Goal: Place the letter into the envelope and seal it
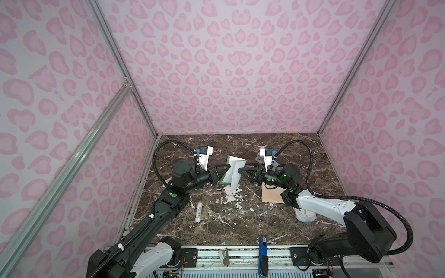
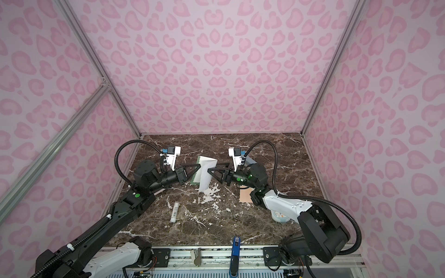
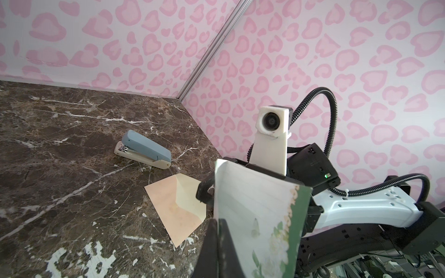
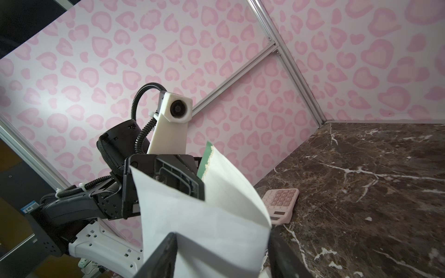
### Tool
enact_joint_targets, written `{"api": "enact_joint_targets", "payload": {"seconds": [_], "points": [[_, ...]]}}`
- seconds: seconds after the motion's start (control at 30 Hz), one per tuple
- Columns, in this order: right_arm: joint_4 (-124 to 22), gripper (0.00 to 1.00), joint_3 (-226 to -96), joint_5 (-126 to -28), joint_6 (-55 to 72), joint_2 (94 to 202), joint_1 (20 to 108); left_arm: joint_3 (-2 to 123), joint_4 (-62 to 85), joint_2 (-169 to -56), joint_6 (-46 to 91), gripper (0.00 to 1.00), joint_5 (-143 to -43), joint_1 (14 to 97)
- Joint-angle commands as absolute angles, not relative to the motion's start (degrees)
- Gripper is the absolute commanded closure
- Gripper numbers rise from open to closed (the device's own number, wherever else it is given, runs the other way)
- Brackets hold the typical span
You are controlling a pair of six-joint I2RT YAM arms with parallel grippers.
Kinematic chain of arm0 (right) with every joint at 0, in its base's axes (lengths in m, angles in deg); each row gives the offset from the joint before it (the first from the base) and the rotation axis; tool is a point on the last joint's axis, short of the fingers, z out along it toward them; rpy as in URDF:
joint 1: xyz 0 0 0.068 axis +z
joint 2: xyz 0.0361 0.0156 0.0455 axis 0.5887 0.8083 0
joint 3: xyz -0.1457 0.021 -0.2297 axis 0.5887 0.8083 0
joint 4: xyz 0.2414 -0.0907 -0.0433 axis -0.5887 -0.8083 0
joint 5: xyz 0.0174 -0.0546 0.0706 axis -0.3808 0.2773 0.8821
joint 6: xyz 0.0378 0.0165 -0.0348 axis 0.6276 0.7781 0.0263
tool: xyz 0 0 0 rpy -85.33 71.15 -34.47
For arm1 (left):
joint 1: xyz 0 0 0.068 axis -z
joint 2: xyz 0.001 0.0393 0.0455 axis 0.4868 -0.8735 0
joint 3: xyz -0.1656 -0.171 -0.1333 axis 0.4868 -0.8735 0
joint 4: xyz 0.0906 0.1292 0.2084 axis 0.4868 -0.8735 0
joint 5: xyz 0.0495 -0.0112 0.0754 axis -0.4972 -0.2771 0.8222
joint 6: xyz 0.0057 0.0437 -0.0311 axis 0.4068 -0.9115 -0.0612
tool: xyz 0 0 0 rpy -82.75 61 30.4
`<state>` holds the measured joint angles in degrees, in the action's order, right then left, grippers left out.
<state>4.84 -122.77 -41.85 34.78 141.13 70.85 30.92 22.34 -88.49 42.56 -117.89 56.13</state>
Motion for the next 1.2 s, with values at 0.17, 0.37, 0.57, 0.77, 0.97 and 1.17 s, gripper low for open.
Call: {"api": "enact_joint_targets", "payload": {"seconds": [0.17, 0.37, 0.57, 0.77, 0.97, 1.17], "points": [[7.9, 0.49, -123.7, -40.2, 35.6, 141.1, 71.3, 30.8, 24.3, -88.2, 42.0, 0.96, -118.2, 56.2], [7.0, 0.58, -123.7, -40.1, 35.1, 140.4, 71.3, 30.8, 23.3, -87.8, 41.4, 0.96, -118.0, 56.1], [5.3, 0.66, -124.1, -39.9, 34.1, 139.8, 71.3, 31.0, 22.1, -87.4, 40.6, 0.96, -117.9, 56.1], [4.6, 0.73, -124.1, -39.8, 33.6, 139.3, 71.3, 31.0, 20.8, -86.8, 39.9, 0.96, -117.6, 56.1], [4.1, 0.76, -124.1, -39.7, 33.2, 138.9, 71.3, 30.8, 20.3, -86.3, 39.5, 0.96, -117.2, 56.2], [3.6, 0.84, -123.8, -39.7, 32.6, 138.5, 71.3, 30.5, 20.5, -86.2, 39.5, 0.96, -117.0, 56.1]]}}
